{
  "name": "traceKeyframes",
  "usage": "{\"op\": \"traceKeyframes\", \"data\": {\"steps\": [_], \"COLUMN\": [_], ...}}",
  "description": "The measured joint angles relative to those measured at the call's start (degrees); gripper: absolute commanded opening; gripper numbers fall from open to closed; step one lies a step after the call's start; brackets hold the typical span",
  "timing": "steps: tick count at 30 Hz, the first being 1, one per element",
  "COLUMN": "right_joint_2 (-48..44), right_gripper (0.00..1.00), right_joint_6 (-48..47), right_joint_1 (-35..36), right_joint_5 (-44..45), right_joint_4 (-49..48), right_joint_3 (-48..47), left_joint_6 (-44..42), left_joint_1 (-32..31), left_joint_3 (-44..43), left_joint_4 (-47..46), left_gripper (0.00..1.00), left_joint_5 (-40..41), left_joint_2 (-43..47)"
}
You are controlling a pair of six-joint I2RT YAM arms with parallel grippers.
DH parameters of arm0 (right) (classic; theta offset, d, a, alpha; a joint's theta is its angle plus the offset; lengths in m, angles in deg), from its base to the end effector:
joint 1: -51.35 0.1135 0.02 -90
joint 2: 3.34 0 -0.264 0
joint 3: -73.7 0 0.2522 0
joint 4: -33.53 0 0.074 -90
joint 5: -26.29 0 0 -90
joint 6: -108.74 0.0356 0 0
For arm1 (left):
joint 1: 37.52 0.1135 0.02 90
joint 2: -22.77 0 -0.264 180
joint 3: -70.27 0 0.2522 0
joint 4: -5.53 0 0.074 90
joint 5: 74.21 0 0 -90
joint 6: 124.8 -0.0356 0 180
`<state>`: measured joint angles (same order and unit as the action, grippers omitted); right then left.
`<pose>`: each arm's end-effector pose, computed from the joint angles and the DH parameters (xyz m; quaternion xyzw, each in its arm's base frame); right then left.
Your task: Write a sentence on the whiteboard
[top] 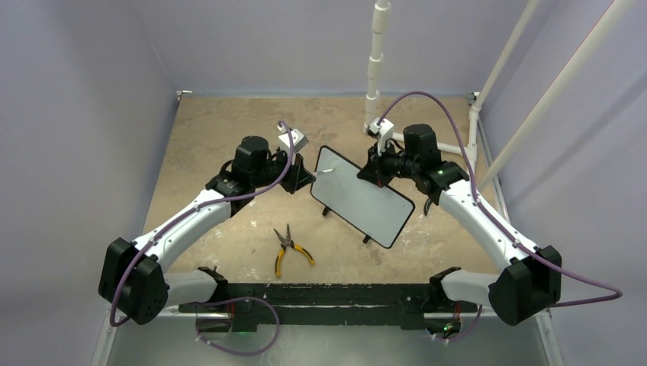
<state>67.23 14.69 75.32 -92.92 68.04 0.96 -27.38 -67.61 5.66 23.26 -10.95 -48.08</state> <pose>0.2424 0.1268 0.3158 -0.3232 0.7931 0.2983 0.4214 0.2349 -0.1546 0.2925 0.2839 0.7751 -0.3540 0.4396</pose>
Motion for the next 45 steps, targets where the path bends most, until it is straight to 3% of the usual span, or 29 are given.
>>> {"op": "traceKeyframes", "data": {"steps": [20,45], "right_joint_2": [0.1,0.2], "right_gripper": [0.00,0.00], "right_joint_6": [0.0,0.0], "right_joint_1": [0.4,0.4], "right_joint_5": [-0.1,-0.1], "right_joint_4": [-0.2,-0.4], "right_joint_3": [0.0,0.0], "left_joint_6": [-0.9,0.5], "left_joint_1": [0.0,-0.5], "left_joint_3": [1.9,1.9], "left_joint_4": [-3.5,-5.2], "left_gripper": [0.00,0.00], "left_joint_5": [-5.2,-4.1], "left_joint_2": [3.1,0.2]}}
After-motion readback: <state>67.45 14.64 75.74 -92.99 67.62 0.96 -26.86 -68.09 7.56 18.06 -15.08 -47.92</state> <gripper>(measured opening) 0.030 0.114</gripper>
